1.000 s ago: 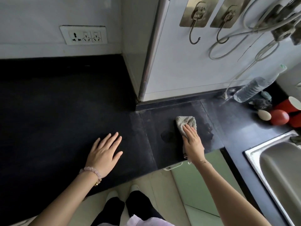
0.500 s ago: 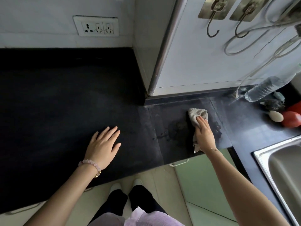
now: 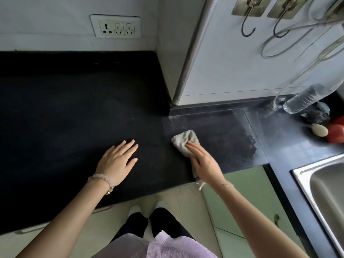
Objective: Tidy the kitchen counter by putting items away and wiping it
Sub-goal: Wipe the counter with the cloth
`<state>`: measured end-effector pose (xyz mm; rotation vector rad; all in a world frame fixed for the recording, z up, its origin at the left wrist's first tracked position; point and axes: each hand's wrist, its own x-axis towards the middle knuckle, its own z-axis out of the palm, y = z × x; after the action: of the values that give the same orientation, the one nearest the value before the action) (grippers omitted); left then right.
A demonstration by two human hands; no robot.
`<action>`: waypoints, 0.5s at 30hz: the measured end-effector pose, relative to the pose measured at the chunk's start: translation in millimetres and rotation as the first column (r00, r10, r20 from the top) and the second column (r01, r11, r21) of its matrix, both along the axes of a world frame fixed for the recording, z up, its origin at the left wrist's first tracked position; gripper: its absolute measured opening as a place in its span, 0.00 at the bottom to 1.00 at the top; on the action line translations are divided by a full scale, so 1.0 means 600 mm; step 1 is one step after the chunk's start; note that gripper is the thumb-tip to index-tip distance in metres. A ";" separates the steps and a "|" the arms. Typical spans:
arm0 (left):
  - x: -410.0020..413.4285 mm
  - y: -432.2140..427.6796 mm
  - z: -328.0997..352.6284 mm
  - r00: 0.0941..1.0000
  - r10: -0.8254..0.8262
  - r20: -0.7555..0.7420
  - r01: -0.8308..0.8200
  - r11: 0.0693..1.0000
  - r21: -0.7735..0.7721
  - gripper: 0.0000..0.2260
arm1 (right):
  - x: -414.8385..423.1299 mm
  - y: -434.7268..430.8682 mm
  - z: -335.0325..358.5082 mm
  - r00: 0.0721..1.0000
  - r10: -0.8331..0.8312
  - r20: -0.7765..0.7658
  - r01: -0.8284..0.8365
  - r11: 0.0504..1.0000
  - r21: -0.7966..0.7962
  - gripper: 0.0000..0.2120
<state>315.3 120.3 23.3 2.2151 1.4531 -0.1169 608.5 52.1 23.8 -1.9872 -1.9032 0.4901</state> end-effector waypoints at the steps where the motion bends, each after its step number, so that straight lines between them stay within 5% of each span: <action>1: 0.000 0.001 0.002 1.000 -0.005 0.011 0.005 1.000 0.005 0.29 | 0.026 0.000 0.001 0.999 -0.050 0.007 0.050 0.999 -0.007 0.19; 5: -0.015 -0.008 0.001 0.999 0.035 -0.001 -0.035 0.999 0.040 0.23 | 0.121 0.009 0.009 0.944 -0.331 -0.010 0.330 0.942 -0.061 0.19; 9: -0.036 -0.025 -0.015 0.999 0.043 -0.021 -0.040 0.992 0.118 0.21 | 0.116 0.066 0.010 0.899 -0.435 -0.055 0.430 0.899 -0.076 0.19; 12: -0.034 -0.026 -0.010 0.999 0.041 -0.026 -0.037 0.993 0.116 0.25 | 0.035 0.102 0.010 0.937 -0.338 -0.088 0.334 0.941 -0.054 0.18; 15: -0.038 -0.027 -0.009 0.999 0.037 -0.008 -0.035 0.990 0.138 0.30 | -0.074 0.094 0.002 0.994 -0.060 -0.088 0.061 0.998 0.014 0.17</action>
<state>292.6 104.2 17.7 2.2992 1.5485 -0.0163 564.2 108.5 25.3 -1.9728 -1.7838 0.5349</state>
